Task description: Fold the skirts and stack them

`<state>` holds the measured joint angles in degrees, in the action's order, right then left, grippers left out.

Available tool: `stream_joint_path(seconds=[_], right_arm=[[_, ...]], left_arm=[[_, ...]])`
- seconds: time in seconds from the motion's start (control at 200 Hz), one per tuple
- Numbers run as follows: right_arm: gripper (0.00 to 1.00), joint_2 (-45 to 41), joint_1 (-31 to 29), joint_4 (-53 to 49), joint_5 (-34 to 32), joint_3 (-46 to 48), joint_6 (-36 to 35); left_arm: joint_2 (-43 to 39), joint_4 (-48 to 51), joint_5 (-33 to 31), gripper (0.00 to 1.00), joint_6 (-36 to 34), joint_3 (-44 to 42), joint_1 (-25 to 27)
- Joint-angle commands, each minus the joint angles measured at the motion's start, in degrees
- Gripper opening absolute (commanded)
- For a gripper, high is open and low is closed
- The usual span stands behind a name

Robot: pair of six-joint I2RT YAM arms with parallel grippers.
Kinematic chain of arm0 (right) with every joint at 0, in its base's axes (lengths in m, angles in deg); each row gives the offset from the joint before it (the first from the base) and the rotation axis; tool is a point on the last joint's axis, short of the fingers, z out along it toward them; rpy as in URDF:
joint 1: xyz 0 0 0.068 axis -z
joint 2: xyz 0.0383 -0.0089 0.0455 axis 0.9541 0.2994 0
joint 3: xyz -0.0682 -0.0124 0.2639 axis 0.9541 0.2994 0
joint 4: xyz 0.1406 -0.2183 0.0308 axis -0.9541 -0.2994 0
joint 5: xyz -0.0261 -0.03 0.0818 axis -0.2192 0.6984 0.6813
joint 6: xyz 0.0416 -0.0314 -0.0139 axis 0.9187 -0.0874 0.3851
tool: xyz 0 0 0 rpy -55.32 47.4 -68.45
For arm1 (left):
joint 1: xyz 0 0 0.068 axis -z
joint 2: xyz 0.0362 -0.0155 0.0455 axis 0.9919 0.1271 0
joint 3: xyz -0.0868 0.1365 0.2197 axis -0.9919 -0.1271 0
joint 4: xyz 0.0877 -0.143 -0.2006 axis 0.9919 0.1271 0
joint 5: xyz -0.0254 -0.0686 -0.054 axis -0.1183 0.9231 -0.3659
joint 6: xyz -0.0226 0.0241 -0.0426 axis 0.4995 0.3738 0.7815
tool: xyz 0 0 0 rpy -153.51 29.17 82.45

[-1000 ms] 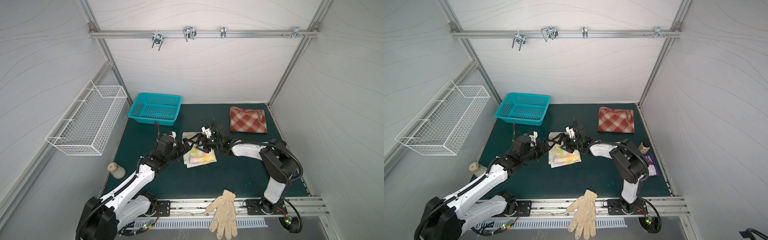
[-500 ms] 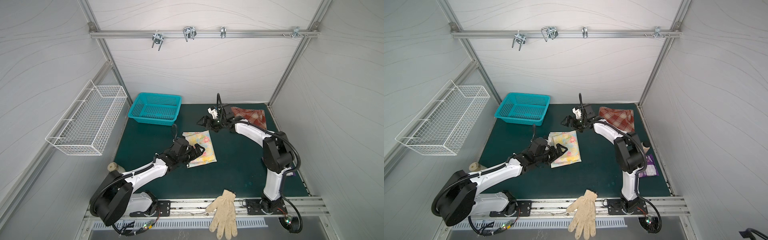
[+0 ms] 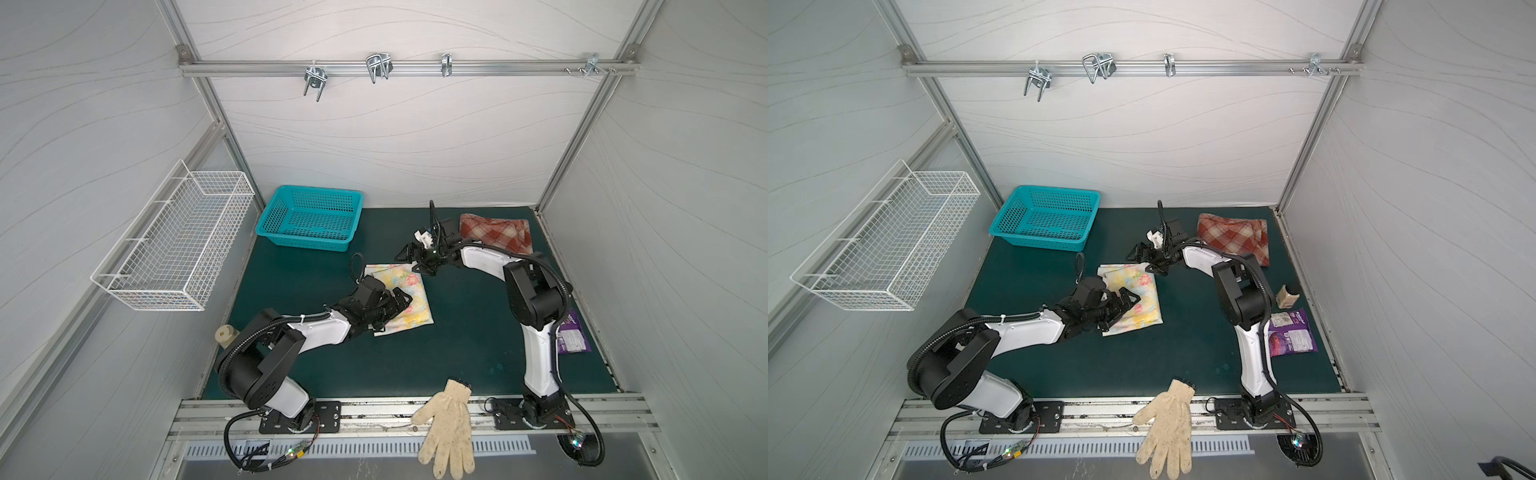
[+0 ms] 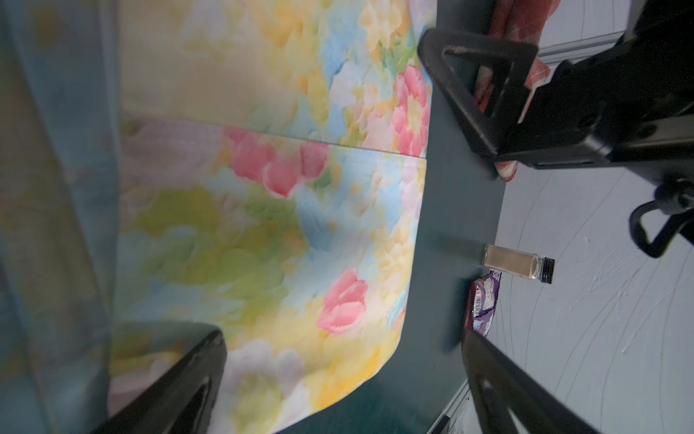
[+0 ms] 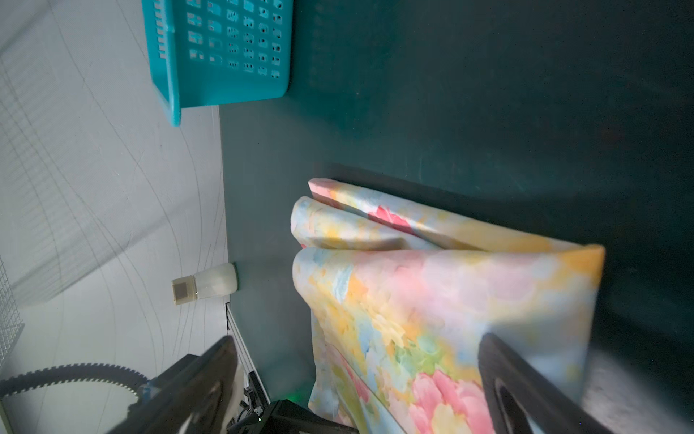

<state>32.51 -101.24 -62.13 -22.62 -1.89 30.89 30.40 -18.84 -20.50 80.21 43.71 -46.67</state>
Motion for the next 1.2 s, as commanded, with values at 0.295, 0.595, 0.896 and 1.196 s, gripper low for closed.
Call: stream_joint_path(seconds=[0.295,0.595,0.896,1.196], right_arm=[[0.99,-5.8,-0.2,17.8,-2.4,18.9,10.3],[0.99,-11.4,-3.8,31.3,-4.5,31.7,18.6],[0.99,-14.3,-13.3,41.0,-13.3,40.1,24.6],[0.99,-22.7,-20.6,42.2,-23.0,43.4,25.4]], left_arm=[[-0.6,11.6,-3.2,0.99,-6.6,1.3,-7.0],[11.5,17.0,-0.8,0.99,-13.3,11.6,-11.5],[20.4,27.9,-3.9,0.98,-20.7,25.8,-14.4],[18.7,32.6,-3.7,0.98,-25.3,33.1,-15.1]])
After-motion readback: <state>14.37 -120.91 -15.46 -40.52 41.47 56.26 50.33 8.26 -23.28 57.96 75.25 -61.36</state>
